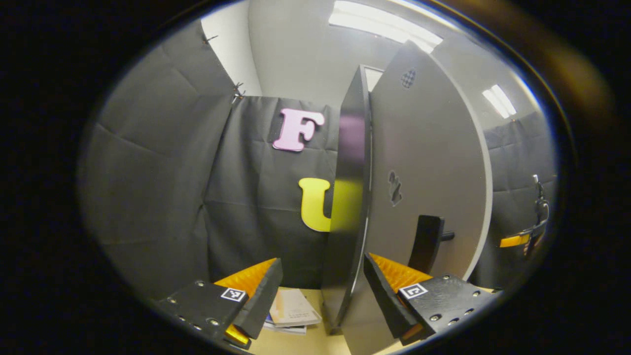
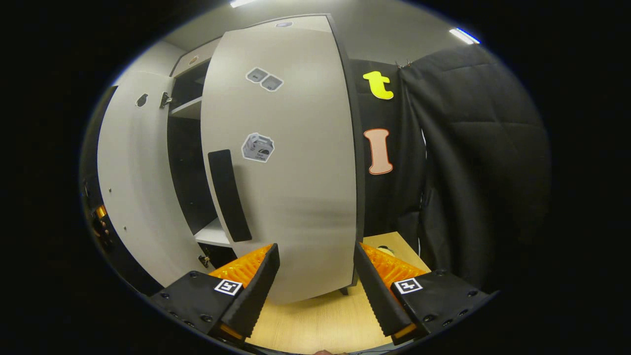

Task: Grab one shoe with the right hand and put it into the shoe cabinet, grab the other shoe with the left hand and put it into the shoe cabinet; then close the right door with the right hand and the left door with the left hand.

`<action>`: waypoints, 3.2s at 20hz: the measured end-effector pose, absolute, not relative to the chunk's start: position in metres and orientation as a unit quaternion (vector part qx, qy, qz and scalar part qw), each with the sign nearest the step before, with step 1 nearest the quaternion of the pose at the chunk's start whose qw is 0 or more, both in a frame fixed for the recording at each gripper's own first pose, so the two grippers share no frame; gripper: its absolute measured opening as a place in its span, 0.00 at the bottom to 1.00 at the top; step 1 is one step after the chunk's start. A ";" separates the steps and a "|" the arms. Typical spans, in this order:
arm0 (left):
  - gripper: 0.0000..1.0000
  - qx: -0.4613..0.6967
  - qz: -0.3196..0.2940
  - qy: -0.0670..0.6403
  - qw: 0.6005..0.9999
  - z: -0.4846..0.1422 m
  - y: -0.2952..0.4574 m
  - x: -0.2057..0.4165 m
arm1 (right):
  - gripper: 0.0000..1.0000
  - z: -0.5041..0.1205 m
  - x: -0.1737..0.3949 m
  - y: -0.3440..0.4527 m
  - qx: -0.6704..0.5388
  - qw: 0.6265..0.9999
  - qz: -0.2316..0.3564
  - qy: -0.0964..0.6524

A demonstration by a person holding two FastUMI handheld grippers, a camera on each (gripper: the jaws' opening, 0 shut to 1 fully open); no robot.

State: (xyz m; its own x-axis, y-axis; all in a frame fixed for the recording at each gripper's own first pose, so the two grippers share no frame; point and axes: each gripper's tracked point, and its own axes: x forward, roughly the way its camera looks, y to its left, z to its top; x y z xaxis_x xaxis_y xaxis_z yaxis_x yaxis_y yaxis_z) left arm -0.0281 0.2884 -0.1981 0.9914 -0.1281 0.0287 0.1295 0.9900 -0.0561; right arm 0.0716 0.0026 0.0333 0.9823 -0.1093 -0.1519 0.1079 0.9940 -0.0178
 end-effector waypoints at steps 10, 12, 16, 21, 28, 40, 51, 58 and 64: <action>0.85 -0.033 -0.060 0.023 0.997 -0.204 0.229 -0.030 | 0.96 0.035 0.093 -0.049 -0.010 0.996 -0.041 0.073; 0.85 -0.026 -0.051 0.028 0.998 -0.205 0.206 -0.028 | 0.96 0.039 0.098 -0.057 -0.006 0.997 -0.036 0.069; 1.00 -0.034 -0.038 0.032 0.998 -0.206 0.150 -0.021 | 0.96 0.039 0.109 -0.076 0.013 0.997 -0.024 0.071; 0.99 -0.046 -0.039 0.045 0.997 -0.216 0.092 -0.001 | 0.96 0.035 0.124 -0.092 0.024 0.997 -0.024 0.069; 0.99 -0.049 0.016 0.007 0.999 -0.192 0.080 -0.017 | 0.96 0.038 0.115 -0.129 0.007 0.998 -0.039 0.057; 0.84 -0.021 0.071 -0.035 0.997 -0.148 0.066 -0.072 | 0.92 0.069 0.116 -0.127 -0.026 0.999 -0.020 0.031; 0.99 -0.004 0.047 -0.033 0.998 -0.177 0.096 -0.074 | 0.96 0.090 0.098 -0.083 -0.052 0.992 -0.108 -0.027; 0.99 -0.015 0.029 -0.049 0.998 -0.199 0.116 -0.075 | 0.92 0.064 0.080 -0.053 -0.034 0.990 -0.130 -0.031; 0.92 -0.026 0.031 -0.034 0.999 -0.227 0.134 -0.080 | 0.92 0.052 0.070 -0.039 -0.049 0.988 -0.142 -0.033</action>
State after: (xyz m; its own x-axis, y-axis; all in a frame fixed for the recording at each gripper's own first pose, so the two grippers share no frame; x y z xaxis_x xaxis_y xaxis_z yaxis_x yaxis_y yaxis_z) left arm -0.0798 0.1344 -0.2269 0.9957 0.0645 0.0658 -0.0611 0.9967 -0.0531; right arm 0.0698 -0.0392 0.0522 0.9577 -0.2770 0.0786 0.2834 0.9550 -0.0874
